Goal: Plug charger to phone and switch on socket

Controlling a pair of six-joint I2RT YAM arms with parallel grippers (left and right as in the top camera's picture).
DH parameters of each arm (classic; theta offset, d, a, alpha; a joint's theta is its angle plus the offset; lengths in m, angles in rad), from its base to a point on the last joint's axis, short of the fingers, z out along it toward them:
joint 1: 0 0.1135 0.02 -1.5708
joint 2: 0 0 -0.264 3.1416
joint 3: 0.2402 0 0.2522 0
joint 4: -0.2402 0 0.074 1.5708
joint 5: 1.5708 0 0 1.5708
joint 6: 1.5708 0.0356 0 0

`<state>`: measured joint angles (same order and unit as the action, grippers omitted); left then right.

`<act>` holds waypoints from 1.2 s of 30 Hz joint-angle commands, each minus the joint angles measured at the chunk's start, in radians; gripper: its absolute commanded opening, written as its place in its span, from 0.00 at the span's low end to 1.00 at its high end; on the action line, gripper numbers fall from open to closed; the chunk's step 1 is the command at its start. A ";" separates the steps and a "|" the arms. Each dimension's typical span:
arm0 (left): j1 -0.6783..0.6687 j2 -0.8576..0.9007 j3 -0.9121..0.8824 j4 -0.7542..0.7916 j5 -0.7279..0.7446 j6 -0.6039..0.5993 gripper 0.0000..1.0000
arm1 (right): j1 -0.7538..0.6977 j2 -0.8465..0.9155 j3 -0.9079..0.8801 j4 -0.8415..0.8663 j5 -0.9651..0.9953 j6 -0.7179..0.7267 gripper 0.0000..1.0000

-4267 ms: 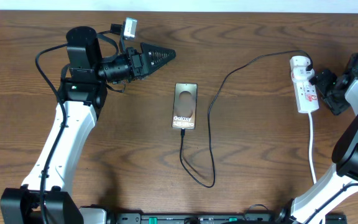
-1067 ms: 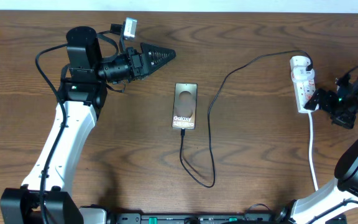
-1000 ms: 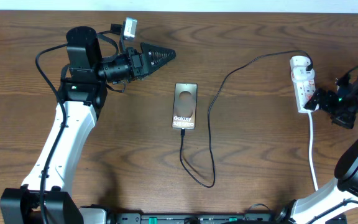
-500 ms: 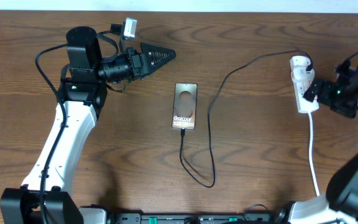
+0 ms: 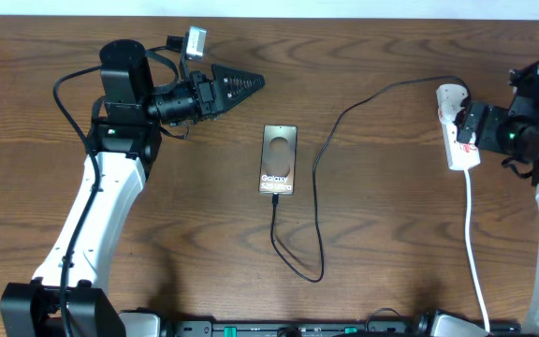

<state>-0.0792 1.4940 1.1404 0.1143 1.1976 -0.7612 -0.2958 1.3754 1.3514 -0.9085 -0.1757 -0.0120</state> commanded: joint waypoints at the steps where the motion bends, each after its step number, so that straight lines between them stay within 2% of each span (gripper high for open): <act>1: 0.003 -0.016 0.009 0.003 0.002 0.009 0.95 | 0.025 -0.015 -0.008 -0.002 0.005 -0.012 0.99; 8: 0.003 -0.016 0.009 0.003 0.002 0.009 0.95 | 0.036 -0.017 -0.041 -0.003 0.005 -0.012 0.99; 13: 0.003 -0.016 0.009 0.003 0.002 0.009 0.95 | 0.036 -0.018 -0.057 -0.010 0.133 -0.012 0.99; 20: 0.003 -0.016 0.009 0.003 0.002 0.009 0.95 | 0.063 -0.065 -0.203 -0.027 0.117 -0.024 0.99; 25: 0.003 -0.016 0.009 0.003 0.002 0.009 0.95 | 0.134 -0.092 -0.367 0.065 0.113 -0.023 0.99; 31: 0.003 -0.016 0.009 0.003 0.002 0.009 0.95 | 0.267 -0.119 -0.578 0.259 0.109 -0.023 0.99; 36: 0.003 -0.016 0.009 0.003 0.002 0.009 0.95 | 0.335 -0.150 -0.705 0.376 0.045 -0.022 0.99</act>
<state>-0.0792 1.4940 1.1404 0.1143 1.1976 -0.7612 0.0067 1.2629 0.7074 -0.5690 -0.0799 -0.0235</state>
